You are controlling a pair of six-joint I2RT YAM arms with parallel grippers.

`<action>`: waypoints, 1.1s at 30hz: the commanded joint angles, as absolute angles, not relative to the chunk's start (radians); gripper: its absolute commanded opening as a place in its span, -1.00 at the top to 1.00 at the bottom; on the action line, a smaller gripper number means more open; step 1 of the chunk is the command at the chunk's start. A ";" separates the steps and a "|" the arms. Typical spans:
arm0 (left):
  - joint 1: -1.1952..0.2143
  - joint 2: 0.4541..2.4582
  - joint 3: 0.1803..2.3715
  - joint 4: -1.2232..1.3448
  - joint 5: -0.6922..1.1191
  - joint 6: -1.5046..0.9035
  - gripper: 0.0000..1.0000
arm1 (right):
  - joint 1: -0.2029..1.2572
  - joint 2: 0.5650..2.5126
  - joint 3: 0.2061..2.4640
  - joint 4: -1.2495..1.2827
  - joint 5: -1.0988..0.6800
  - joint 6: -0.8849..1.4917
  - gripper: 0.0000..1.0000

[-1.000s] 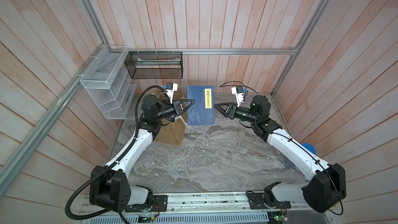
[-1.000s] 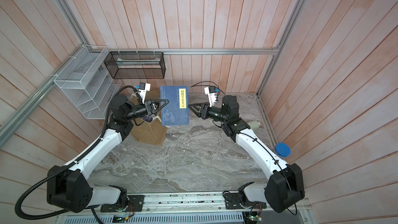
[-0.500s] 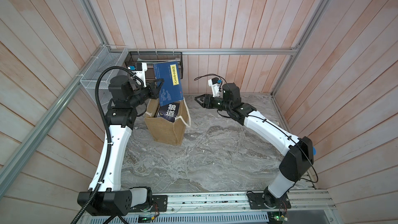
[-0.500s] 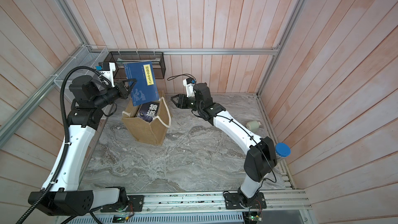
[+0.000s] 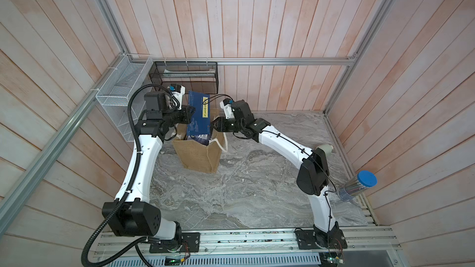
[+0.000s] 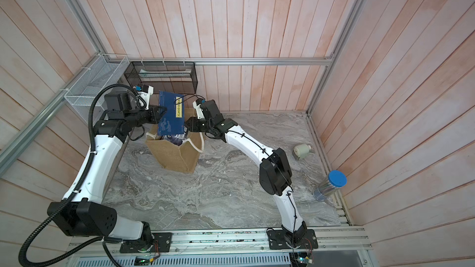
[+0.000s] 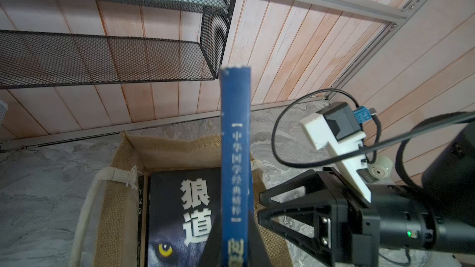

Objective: Put the books into the canvas bag
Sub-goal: Place the book in the canvas bag.

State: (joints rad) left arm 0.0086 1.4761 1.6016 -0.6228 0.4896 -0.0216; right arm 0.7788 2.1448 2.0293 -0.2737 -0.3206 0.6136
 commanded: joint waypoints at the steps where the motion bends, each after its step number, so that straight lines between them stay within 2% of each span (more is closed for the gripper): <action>1: 0.015 1.518 1.634 -0.684 0.509 0.031 1.00 | 0.782 2.151 2.060 -0.293 -0.314 0.607 0.67; 3: 0.015 1.545 1.650 -0.725 0.518 0.038 1.00 | 0.778 2.147 2.051 -0.273 -0.316 0.611 0.96; 4: 0.015 1.554 1.653 -0.738 0.521 0.040 1.00 | 0.777 2.147 2.051 -0.267 -0.316 0.608 1.00; 16: 0.015 1.650 1.666 -0.806 0.612 0.041 1.00 | 0.715 2.155 2.124 -0.346 -0.310 0.567 1.00; 17: 0.015 1.669 1.678 -0.823 0.619 0.044 1.00 | 0.715 2.154 2.115 -0.334 -0.323 0.571 0.91; 18: 0.015 1.686 1.689 -0.841 0.626 0.048 1.00 | 0.715 2.152 2.103 -0.318 -0.339 0.585 0.71; 20: 0.015 1.715 1.701 -0.876 0.636 0.067 1.00 | 0.720 2.147 2.064 -0.270 -0.380 0.626 0.46; 23: 0.015 1.750 1.701 -0.902 0.624 0.090 1.00 | 0.746 2.144 2.029 -0.226 -0.392 0.646 0.29; 29: 0.015 1.829 1.761 -0.934 0.549 0.110 1.00 | 0.770 2.215 2.111 -0.300 -0.395 0.639 0.26; 31: 0.015 1.843 1.777 -0.933 0.512 0.109 0.91 | 0.770 2.234 2.150 -0.340 -0.389 0.622 0.34; 33: 0.015 1.850 1.792 -0.928 0.474 0.109 0.71 | 0.770 2.239 2.166 -0.354 -0.378 0.610 0.44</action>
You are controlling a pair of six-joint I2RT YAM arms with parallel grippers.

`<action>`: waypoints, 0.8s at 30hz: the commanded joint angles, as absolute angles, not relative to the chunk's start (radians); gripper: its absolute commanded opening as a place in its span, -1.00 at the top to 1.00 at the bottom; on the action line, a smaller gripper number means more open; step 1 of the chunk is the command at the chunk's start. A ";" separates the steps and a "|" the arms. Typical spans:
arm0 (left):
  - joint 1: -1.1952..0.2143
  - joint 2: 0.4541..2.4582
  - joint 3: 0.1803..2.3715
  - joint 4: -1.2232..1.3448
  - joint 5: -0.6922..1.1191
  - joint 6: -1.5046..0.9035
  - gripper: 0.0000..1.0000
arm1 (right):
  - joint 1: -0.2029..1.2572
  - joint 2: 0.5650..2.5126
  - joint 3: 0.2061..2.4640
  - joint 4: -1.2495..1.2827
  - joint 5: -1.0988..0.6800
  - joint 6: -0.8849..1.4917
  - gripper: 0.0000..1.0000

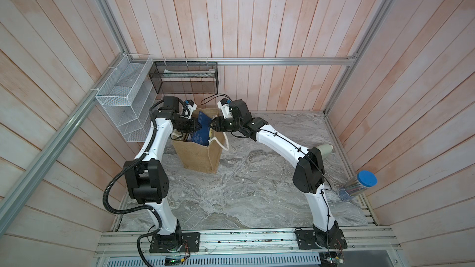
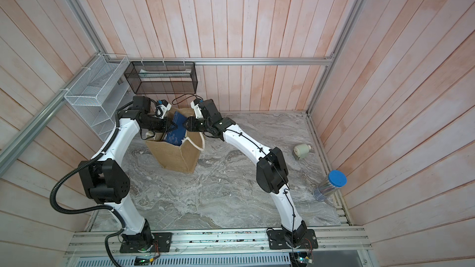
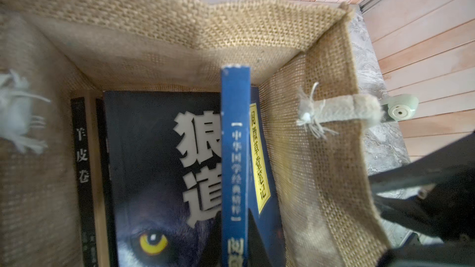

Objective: Put the books into the canvas bag
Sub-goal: Place the book in the canvas bag.

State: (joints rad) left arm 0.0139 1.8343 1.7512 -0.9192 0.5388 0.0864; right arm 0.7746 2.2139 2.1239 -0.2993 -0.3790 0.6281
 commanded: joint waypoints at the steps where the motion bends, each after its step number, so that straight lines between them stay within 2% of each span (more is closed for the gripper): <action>1: 0.015 1.851 1.800 -0.925 0.455 0.109 0.60 | 0.769 2.238 2.168 -0.353 -0.372 0.606 0.44; 3: 0.015 1.846 1.817 -0.921 0.426 0.108 0.41 | 0.767 2.231 2.167 -0.348 -0.360 0.601 0.44; 5: 0.015 1.835 1.838 -0.916 0.398 0.108 0.31 | 0.765 2.224 2.172 -0.346 -0.348 0.592 0.42; 10: 0.015 1.783 1.884 -0.888 0.339 0.108 0.15 | 0.756 2.200 2.187 -0.359 -0.310 0.559 0.34; 14: 0.015 1.696 1.852 -0.815 0.298 0.096 0.11 | 0.749 2.173 2.185 -0.371 -0.284 0.538 0.22; 19: 0.015 1.513 1.648 -0.625 0.246 0.055 -0.01 | 0.745 2.115 2.146 -0.379 -0.243 0.492 0.18; 24: 0.015 1.272 1.344 -0.417 0.161 0.031 -0.15 | 0.736 1.965 1.957 -0.323 -0.150 0.425 0.14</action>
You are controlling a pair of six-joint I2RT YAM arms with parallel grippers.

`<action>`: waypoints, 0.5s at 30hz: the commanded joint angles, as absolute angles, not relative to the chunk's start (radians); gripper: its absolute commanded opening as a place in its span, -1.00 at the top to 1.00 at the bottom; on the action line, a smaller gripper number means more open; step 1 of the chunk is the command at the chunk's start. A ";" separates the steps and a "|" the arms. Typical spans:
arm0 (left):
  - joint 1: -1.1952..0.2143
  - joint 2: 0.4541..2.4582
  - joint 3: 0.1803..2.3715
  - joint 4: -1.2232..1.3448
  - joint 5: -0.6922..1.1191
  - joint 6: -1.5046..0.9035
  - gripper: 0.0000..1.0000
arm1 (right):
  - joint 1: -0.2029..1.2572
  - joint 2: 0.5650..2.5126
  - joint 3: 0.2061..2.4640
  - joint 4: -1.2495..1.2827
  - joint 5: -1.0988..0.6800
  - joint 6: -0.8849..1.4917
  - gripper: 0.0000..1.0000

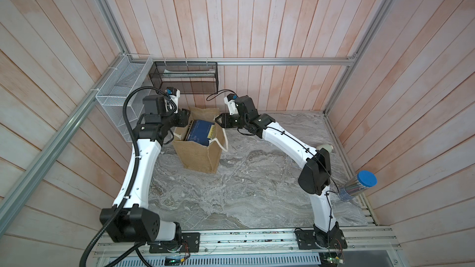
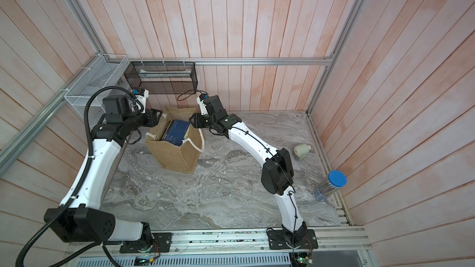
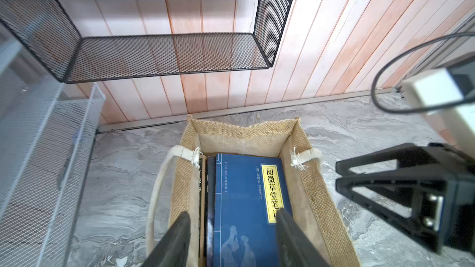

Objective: Put the books into the canvas bag
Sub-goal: Place the book in the canvas bag, then reset both arms

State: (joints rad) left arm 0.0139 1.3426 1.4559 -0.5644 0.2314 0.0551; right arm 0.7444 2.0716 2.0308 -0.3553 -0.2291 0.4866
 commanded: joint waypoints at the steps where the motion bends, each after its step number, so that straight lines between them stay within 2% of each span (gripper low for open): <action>1: 0.015 1.222 1.281 -0.387 0.140 0.021 -0.17 | 0.733 1.914 1.884 -0.287 -0.118 0.417 0.12; 8: 0.015 0.933 0.939 -0.303 0.092 -0.018 -0.32 | 0.651 1.533 1.275 0.084 -0.011 0.423 -0.10; 15: 0.015 0.742 0.711 -0.289 0.113 -0.109 -0.46 | 0.493 1.324 0.958 0.112 -0.021 0.438 -0.22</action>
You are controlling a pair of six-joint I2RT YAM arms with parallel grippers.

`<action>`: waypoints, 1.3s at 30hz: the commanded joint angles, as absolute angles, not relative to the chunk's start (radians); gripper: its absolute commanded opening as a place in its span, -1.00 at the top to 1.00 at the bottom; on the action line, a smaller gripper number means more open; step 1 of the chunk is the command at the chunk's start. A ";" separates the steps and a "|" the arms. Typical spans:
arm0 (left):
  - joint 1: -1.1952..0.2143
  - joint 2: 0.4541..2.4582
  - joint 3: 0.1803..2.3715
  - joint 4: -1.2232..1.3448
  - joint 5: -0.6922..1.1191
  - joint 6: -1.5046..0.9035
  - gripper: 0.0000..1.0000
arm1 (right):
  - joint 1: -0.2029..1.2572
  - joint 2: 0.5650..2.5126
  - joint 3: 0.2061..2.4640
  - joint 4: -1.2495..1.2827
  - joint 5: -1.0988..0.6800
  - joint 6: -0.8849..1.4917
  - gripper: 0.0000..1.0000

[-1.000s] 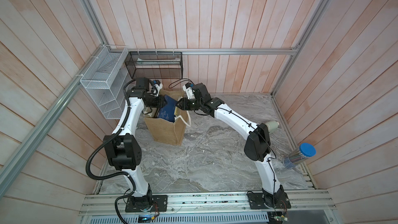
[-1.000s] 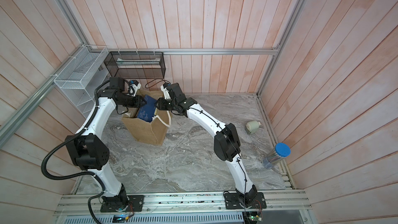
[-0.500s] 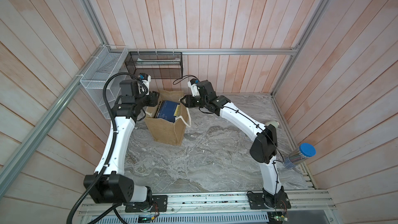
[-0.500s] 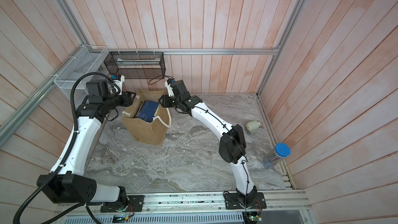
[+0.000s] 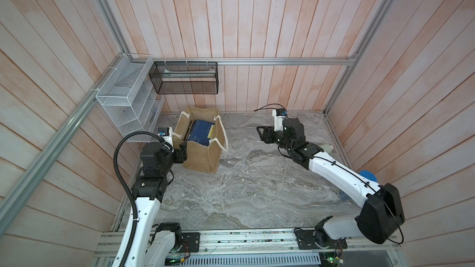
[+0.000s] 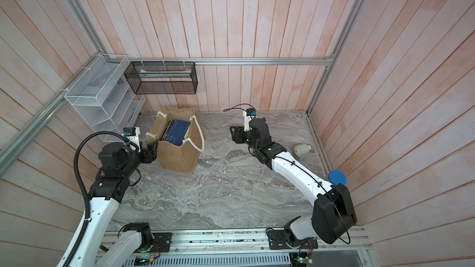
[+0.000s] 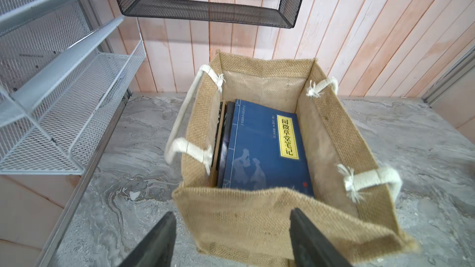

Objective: Put the books into the canvas bag
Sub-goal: Reset both arms

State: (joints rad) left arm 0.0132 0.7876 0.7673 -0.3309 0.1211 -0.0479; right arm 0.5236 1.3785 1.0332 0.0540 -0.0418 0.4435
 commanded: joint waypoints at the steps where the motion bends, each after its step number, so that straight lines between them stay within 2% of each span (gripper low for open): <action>1: 0.015 0.720 0.680 -0.283 0.116 -0.120 -0.47 | 0.473 1.289 0.902 0.133 -0.021 0.418 -0.28; 4: 0.015 0.669 0.594 -0.250 0.098 -0.151 -0.50 | 0.389 1.196 0.707 0.243 0.011 0.420 -0.46; 7: 0.015 0.645 0.535 -0.207 0.071 -0.166 -0.57 | 0.273 1.116 0.549 0.367 -0.025 0.472 -0.50; 8: 0.015 0.645 0.519 -0.185 0.073 -0.162 -0.63 | 0.244 1.093 0.504 0.415 -0.025 0.471 -0.50; 10: 0.015 0.646 0.489 -0.148 0.094 -0.145 -1.00 | 0.211 1.050 0.437 0.494 0.000 0.417 -0.51; 17: 0.015 0.671 0.364 0.053 0.082 -0.230 -1.00 | 0.198 1.009 0.301 0.673 0.175 0.158 -0.76; 21: 0.015 0.688 0.284 0.178 0.035 -0.242 -1.00 | 0.178 1.009 0.186 0.861 0.297 0.153 -0.90; 24: 0.015 0.698 0.228 0.249 -0.019 -0.241 -1.00 | 0.155 1.014 0.132 0.961 0.295 0.096 -0.94; 29: 0.015 0.736 0.170 0.361 -0.010 -0.162 -1.00 | 0.133 1.056 0.101 0.999 0.316 0.103 -0.95; 37: 0.014 0.882 0.075 0.685 -0.055 -0.085 -1.00 | 0.100 1.279 0.043 1.352 0.287 0.104 -0.96; 39: 0.015 0.938 0.065 0.786 -0.061 -0.082 -1.00 | 0.094 1.265 0.089 1.233 0.265 0.109 -0.96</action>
State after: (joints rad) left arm 0.0132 0.8936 0.0799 0.5613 -0.0311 -0.1234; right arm 0.1047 1.2671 0.0574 1.1843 0.2867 0.1108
